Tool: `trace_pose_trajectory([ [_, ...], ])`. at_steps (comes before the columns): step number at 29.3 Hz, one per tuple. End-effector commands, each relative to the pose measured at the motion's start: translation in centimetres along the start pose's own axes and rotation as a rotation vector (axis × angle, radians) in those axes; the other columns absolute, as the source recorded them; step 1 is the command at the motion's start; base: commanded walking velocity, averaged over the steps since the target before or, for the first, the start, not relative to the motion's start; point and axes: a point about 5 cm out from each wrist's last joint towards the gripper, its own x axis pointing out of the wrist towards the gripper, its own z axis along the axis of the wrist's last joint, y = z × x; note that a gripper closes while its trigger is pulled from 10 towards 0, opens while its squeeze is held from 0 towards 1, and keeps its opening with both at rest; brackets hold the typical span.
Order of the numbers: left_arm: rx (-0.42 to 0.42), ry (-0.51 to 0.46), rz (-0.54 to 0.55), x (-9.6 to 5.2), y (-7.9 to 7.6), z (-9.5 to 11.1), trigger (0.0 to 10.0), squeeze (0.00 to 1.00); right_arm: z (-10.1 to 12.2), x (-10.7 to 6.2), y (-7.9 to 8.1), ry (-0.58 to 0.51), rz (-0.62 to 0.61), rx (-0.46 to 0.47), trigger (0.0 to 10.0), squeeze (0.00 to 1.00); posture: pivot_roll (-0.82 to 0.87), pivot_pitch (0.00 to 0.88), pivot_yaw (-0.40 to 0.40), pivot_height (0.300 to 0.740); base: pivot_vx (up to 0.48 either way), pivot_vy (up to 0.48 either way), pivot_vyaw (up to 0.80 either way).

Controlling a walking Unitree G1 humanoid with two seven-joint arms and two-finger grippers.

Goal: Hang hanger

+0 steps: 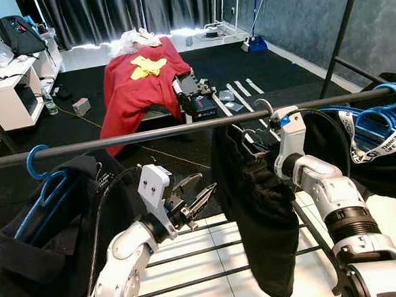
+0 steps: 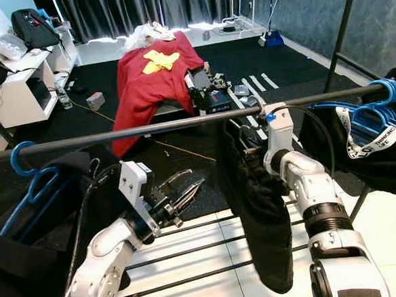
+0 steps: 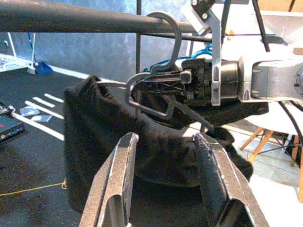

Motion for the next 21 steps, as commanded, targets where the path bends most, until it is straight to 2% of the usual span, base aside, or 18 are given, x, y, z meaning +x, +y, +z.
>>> trace_pose_trajectory([
  [1,0.015,0.037,-0.002,-0.4,0.1,-0.4,10.0,0.00,0.7,0.1,0.0,-0.033,-0.010,-0.014,10.0,0.54,-0.01,0.000,0.021,0.740,0.000,0.000,0.00],
  [2,0.015,0.037,-0.002,-0.4,0.1,-0.4,10.0,0.00,0.7,0.1,0.0,-0.033,-0.010,-0.014,10.0,0.54,-0.01,0.000,0.021,0.740,0.000,0.000,0.00],
  [3,0.015,0.039,0.000,-0.5,0.1,-0.4,10.0,0.00,0.8,0.2,0.0,-0.039,-0.015,-0.029,10.0,0.00,-0.01,0.000,0.022,0.740,0.000,0.000,0.00],
  [5,0.015,0.039,0.000,-0.5,0.1,-0.4,10.0,0.00,0.8,0.2,0.0,-0.039,-0.015,-0.029,10.0,0.00,-0.01,0.000,0.022,0.740,0.000,0.000,0.00],
  [13,0.020,0.045,0.004,-0.4,0.3,-0.5,10.0,0.00,1.7,-0.4,0.7,-0.047,0.005,-0.156,10.0,0.00,-0.02,0.000,0.028,0.740,0.000,0.000,0.00],
  [14,0.018,0.047,0.028,-0.5,0.6,-0.6,10.0,0.00,1.8,-0.8,1.0,-0.011,0.024,-0.230,10.0,0.00,-0.02,0.000,0.033,0.740,0.000,0.000,0.00],
  [17,0.018,0.047,0.028,-0.5,0.6,-0.6,10.0,0.00,1.8,-0.8,1.0,-0.011,0.024,-0.230,10.0,0.00,-0.02,0.000,0.033,0.740,0.000,0.000,0.00],
  [19,0.014,0.064,0.073,-0.8,1.6,-0.9,10.0,0.00,2.7,-1.9,1.3,0.073,0.058,-0.306,10.0,0.00,-0.02,0.000,0.039,0.740,0.000,0.000,0.00],
  [21,0.014,0.064,0.073,-0.8,1.6,-0.9,10.0,0.00,2.7,-1.9,1.3,0.073,0.058,-0.306,10.0,0.00,-0.02,0.000,0.039,0.740,0.000,0.000,0.00],
])
